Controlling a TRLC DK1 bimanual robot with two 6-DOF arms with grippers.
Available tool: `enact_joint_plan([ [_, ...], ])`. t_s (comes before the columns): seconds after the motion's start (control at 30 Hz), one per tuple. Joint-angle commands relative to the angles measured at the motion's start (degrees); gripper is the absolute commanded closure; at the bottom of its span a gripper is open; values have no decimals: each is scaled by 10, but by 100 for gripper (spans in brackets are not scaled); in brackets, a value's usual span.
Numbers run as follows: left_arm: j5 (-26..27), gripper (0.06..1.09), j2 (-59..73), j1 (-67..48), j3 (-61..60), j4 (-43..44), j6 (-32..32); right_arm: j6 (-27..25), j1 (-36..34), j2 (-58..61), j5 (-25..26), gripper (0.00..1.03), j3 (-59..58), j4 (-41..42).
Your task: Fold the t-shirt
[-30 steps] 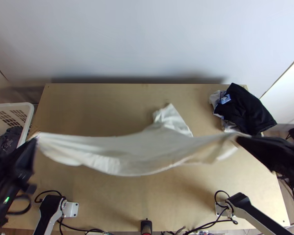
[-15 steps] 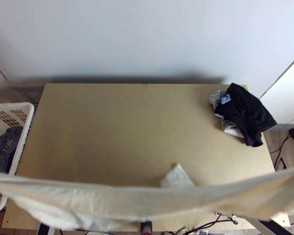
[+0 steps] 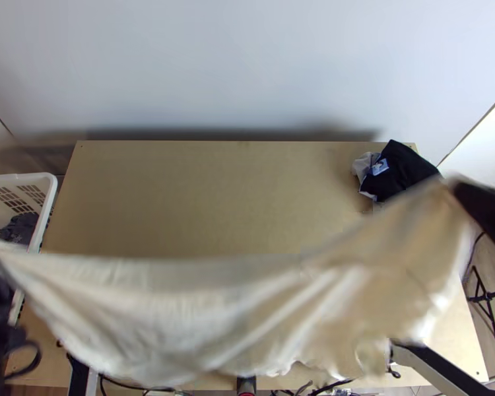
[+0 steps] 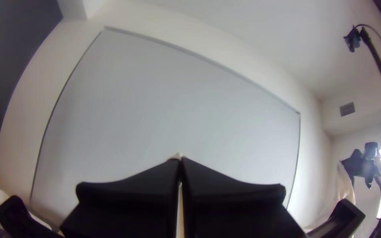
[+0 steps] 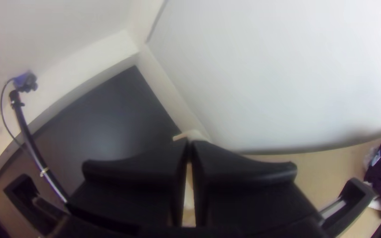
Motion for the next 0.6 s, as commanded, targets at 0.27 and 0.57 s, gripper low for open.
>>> enact_joint_plan([
  [0.27,0,105,76,-18,-390,320,52,-2,-51,87,7,100,-446,340],
  [0.57,-58,105,499,-70,-372,574,81,-24,-96,304,23,100,-477,501],
])
